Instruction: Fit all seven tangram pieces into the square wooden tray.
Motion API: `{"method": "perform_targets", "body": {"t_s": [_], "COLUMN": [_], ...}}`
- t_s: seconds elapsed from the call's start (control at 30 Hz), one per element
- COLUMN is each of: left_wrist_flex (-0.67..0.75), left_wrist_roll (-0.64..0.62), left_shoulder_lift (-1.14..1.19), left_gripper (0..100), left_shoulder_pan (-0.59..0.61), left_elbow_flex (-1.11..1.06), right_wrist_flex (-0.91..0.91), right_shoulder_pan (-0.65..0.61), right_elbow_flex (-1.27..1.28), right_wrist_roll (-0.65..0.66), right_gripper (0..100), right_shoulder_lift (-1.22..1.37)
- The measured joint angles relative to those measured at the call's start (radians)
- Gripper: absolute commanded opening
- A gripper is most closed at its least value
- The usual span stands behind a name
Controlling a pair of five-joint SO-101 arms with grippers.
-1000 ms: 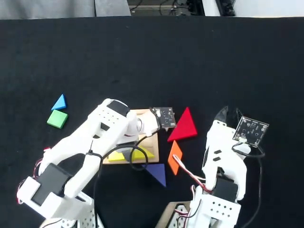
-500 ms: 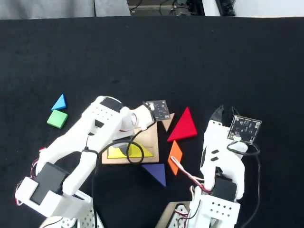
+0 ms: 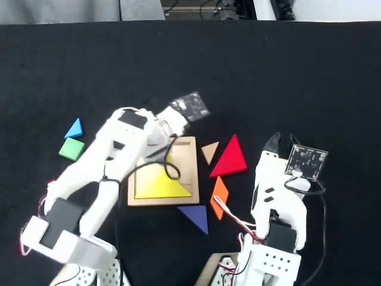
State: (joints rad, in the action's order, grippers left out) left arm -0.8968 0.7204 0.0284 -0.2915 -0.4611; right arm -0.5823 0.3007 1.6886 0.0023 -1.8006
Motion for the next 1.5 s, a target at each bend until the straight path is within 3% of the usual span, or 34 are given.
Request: {"method": "perform_targets", "body": {"t_s": [0.67,0.9,1.03,1.27,1.5], "left_wrist_flex": [-0.077,-0.097,-0.207,-0.463,-0.493], "left_wrist_roll": [0.048,-0.118,-0.212,-0.502,-0.667], "left_shoulder_lift": [0.084,0.084,0.041,-0.322,-0.704], "left_gripper": [28,28,28,28,28], "left_shoulder_pan": [0.026,0.028,0.075,0.209,0.361], "left_elbow_flex": [0.035,0.163,0.232,0.284,0.003], "right_wrist_flex": [0.000,0.000,0.000,0.000,0.000], "right_shoulder_pan": [0.000,0.000,0.000,0.000,0.000], "right_elbow_flex": [0.000,0.000,0.000,0.000,0.000], "right_wrist_roll": [0.000,0.000,0.003,0.003,0.003], "right_gripper": [9.6,9.6,9.9,10.0,10.0], "right_shoulder_lift": [0.000,0.000,0.000,0.000,0.000]}}
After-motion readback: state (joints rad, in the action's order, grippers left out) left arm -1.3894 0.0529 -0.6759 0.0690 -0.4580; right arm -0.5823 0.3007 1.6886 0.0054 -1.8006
